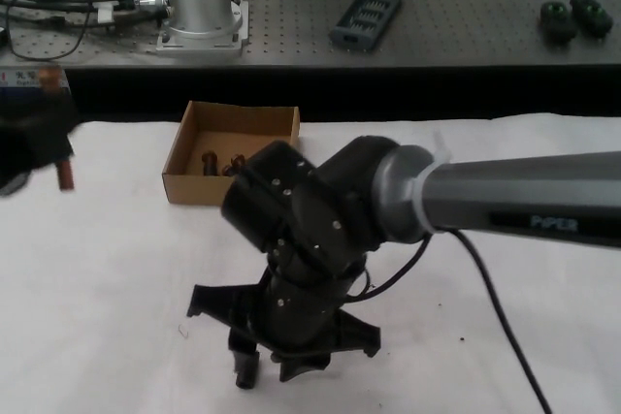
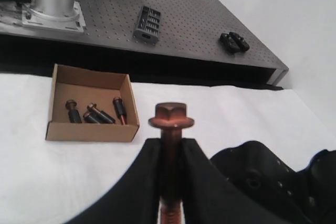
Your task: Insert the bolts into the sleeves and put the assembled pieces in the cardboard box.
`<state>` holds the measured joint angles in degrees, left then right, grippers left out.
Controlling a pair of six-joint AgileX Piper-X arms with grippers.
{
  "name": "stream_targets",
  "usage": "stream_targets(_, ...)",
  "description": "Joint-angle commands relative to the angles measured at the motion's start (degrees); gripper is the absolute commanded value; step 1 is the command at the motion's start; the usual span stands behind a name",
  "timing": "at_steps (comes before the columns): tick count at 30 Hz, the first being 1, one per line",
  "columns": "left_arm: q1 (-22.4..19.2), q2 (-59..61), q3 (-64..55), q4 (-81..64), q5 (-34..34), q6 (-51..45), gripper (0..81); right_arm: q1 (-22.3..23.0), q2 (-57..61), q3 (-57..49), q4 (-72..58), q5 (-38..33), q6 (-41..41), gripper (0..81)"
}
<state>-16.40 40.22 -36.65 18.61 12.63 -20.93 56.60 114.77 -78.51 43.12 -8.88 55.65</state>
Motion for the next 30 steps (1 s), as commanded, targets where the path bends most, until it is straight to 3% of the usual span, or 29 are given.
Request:
stream_targets(1, 0.1, -0.4, 0.9, -2.6, 1.7, 0.3, 0.6, -0.1, -0.2, -0.4, -0.1, -0.7, 0.2, 35.8)
stream_targets(6, 0.1, -0.4, 3.3, -5.1, 2.2, 0.3, 0.6, 0.4, 1.9, -2.7, 0.3, -1.5, 0.3, 30.3)
stream_targets(20, 0.1, -0.4, 3.5, -5.0, 3.7, 0.2, 0.6, 0.2, 5.0, -3.1, 6.0, -0.7, 1.2, 25.5)
stream_targets(23, 0.1, -0.4, 3.5, -5.0, 4.4, 0.2, 0.6, 0.0, 5.1, -3.1, 5.5, 0.0, 1.3, 18.5)
stream_targets(27, 0.1, -0.4, 3.5, -5.0, 4.6, 0.2, 0.6, -0.4, 5.1, -3.1, 3.7, 1.9, 1.1, 1.3)
stream_targets(30, 0.1, -0.4, 3.5, -5.0, 4.6, 0.2, 0.6, -1.1, 5.1, -3.1, 0.9, 1.9, 1.1, 5.3)
